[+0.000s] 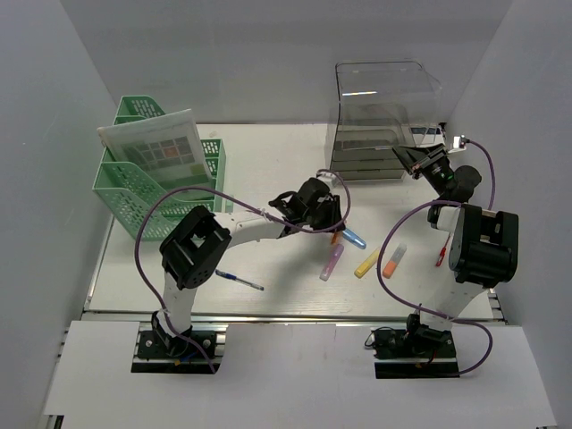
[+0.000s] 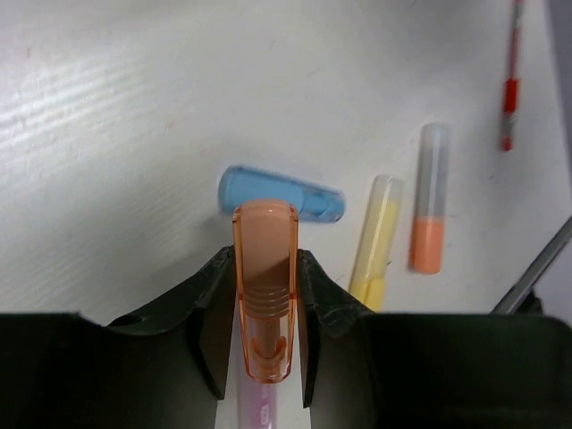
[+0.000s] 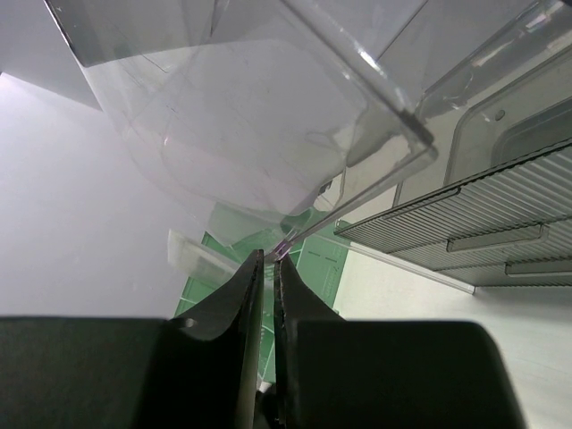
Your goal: Organize the desk
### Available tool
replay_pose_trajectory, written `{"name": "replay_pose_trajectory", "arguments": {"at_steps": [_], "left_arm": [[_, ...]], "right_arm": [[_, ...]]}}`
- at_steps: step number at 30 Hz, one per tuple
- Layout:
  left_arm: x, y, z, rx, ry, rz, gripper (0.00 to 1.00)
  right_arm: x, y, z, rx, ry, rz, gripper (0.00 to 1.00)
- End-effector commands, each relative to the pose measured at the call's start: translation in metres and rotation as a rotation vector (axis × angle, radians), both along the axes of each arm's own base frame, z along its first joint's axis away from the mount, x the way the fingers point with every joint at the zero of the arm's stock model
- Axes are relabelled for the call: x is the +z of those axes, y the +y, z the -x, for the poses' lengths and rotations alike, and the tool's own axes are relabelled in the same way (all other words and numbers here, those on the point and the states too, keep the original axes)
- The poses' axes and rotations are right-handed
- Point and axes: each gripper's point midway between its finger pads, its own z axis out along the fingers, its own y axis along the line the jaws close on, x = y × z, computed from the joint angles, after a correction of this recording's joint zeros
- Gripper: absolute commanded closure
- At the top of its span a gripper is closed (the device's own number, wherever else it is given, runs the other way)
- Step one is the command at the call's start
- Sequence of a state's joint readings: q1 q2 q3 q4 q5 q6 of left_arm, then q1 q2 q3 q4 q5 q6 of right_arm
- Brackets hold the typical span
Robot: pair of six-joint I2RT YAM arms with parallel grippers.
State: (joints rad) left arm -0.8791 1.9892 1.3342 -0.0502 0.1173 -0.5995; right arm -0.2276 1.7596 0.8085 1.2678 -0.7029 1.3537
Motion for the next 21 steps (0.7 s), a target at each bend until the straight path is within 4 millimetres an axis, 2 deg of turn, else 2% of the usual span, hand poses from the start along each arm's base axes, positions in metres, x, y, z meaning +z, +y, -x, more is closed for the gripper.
{"name": "replay_pose_trajectory", "arguments": {"at_steps": [1,4,6,7,13,21], "left_arm": [[0.077,-0.028,-0.023,0.000,-0.133,0.195,0.82],[0.103,-0.040,-0.034,0.024,-0.193,0.298,0.82],[0.112,-0.041,-0.042,0.063,-0.219,0.333,0.82],[0.123,-0.040,-0.051,0.085,-0.252,0.371,0.82],[0.149,-0.028,-0.078,0.265,-0.356,0.507,0.82],[0.148,-0.001,-0.090,0.471,-0.371,0.671,0.82]], "right_arm": [[0.048,-0.003,0.010,-0.023,-0.224,0.078,0.94],[0.048,-0.004,0.010,-0.024,-0.225,0.078,0.94],[0.048,-0.004,0.010,-0.025,-0.225,0.079,0.94],[0.048,-0.003,0.011,-0.023,-0.226,0.080,0.94],[0.049,-0.003,0.011,-0.019,-0.227,0.081,0.94],[0.050,-0.003,0.010,-0.020,-0.232,0.082,0.94]]}}
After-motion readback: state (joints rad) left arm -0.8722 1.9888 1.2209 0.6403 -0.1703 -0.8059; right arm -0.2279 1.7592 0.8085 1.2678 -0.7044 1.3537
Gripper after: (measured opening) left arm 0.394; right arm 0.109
